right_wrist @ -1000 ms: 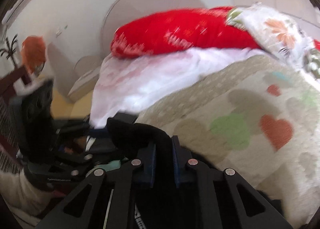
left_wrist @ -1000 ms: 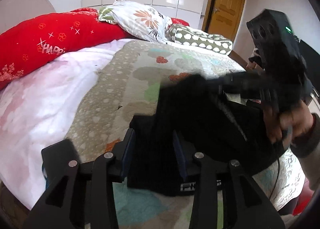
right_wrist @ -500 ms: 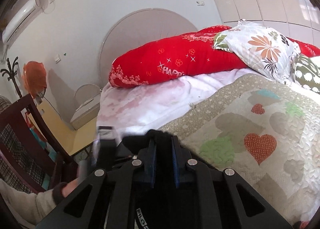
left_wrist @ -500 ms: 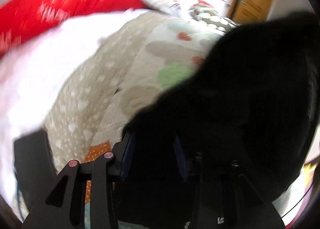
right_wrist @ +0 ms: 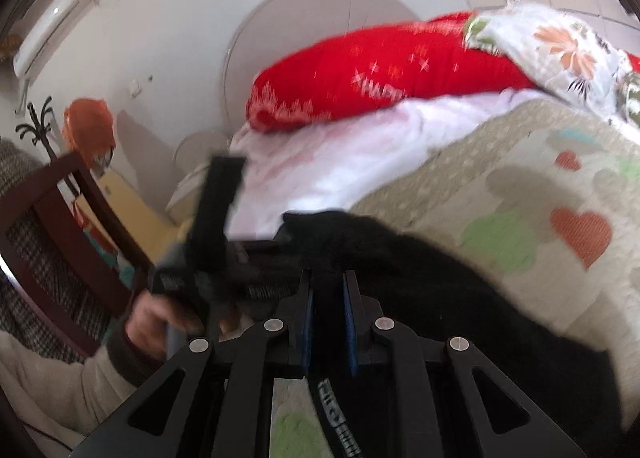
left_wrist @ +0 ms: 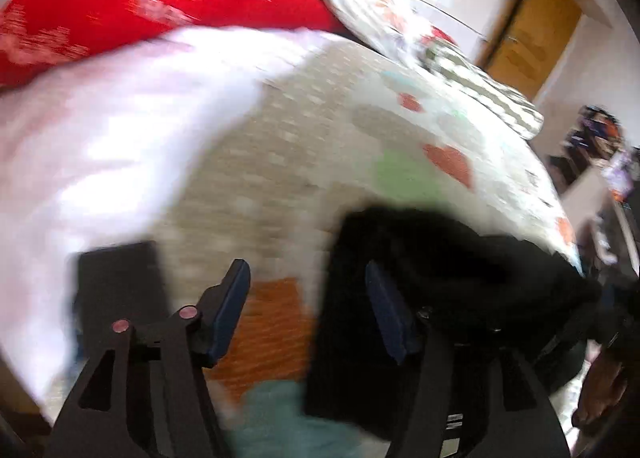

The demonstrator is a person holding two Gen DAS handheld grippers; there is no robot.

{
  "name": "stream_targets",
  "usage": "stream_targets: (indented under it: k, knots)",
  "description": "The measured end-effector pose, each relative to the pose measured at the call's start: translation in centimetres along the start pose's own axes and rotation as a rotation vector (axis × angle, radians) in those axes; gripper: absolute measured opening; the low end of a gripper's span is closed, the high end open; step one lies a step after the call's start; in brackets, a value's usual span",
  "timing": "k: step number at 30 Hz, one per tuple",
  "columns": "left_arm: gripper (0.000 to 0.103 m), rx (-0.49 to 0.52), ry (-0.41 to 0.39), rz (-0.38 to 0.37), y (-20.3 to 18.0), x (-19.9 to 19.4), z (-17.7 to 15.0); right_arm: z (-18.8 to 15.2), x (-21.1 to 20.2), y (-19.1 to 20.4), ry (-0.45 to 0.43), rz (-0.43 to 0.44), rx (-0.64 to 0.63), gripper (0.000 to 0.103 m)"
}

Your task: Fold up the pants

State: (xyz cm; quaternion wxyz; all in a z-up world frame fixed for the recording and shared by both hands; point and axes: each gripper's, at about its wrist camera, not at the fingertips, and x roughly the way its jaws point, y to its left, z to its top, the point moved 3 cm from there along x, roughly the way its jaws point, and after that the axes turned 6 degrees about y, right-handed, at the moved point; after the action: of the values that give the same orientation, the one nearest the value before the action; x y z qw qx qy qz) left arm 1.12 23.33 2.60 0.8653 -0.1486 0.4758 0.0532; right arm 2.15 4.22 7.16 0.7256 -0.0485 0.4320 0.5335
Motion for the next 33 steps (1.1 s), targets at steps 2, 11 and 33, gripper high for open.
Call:
stream_targets:
  k: [2, 11, 33]
  knots:
    - [0.061, -0.066, -0.009, 0.003, 2.2, -1.2, 0.0, -0.7, 1.2, 0.0, 0.026, 0.012, 0.01, 0.012]
    - [0.064, -0.083, -0.102, -0.012, 2.8, -5.5, -0.4, -5.8, 9.3, 1.4, 0.233, -0.04, -0.039, 0.014]
    - [0.068, 0.234, 0.028, -0.113, -12.9, -0.7, -4.3, -12.0, -13.1, -22.2, 0.093, -0.516, 0.633, 0.062]
